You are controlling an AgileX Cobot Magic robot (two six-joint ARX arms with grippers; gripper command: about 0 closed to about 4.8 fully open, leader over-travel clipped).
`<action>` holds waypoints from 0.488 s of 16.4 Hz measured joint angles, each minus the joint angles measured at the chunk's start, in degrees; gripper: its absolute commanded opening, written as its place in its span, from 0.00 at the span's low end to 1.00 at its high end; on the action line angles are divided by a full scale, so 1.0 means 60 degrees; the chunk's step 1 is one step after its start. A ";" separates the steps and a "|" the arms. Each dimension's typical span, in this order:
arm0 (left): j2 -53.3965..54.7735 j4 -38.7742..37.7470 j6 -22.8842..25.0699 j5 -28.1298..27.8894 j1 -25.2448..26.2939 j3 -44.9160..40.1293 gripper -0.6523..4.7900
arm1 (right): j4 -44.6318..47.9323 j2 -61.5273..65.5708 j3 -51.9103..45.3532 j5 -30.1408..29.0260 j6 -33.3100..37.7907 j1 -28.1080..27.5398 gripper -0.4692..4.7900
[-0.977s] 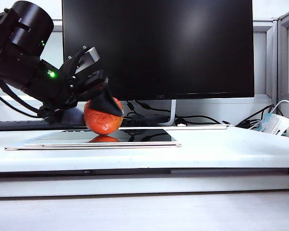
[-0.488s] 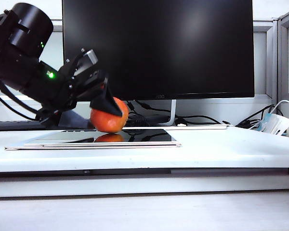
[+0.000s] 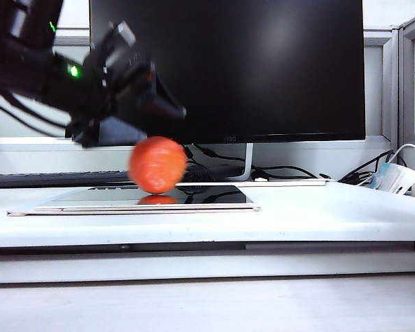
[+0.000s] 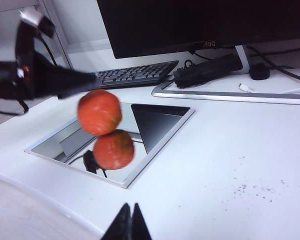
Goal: Place the orange on the center of the mirror.
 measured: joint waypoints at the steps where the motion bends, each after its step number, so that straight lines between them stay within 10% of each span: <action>1: -0.0124 0.0044 -0.0004 0.0000 0.0000 0.0000 1.00 | 0.0000 0.0000 0.0000 0.0000 0.0000 -0.0004 0.09; 2: -0.0306 0.0095 -0.0004 0.0000 0.0000 0.0000 0.97 | 0.0000 0.0004 0.0000 0.0000 0.0000 -0.0004 0.09; 3: -0.0510 0.0164 -0.0004 0.0004 0.0000 0.0000 0.03 | 0.0004 0.0004 0.0000 0.0000 0.0000 -0.0004 0.09; 8: -0.3759 0.0521 0.0047 -0.0259 0.0004 0.0015 0.11 | 0.0000 0.0000 0.0000 0.0004 0.0000 0.0000 0.09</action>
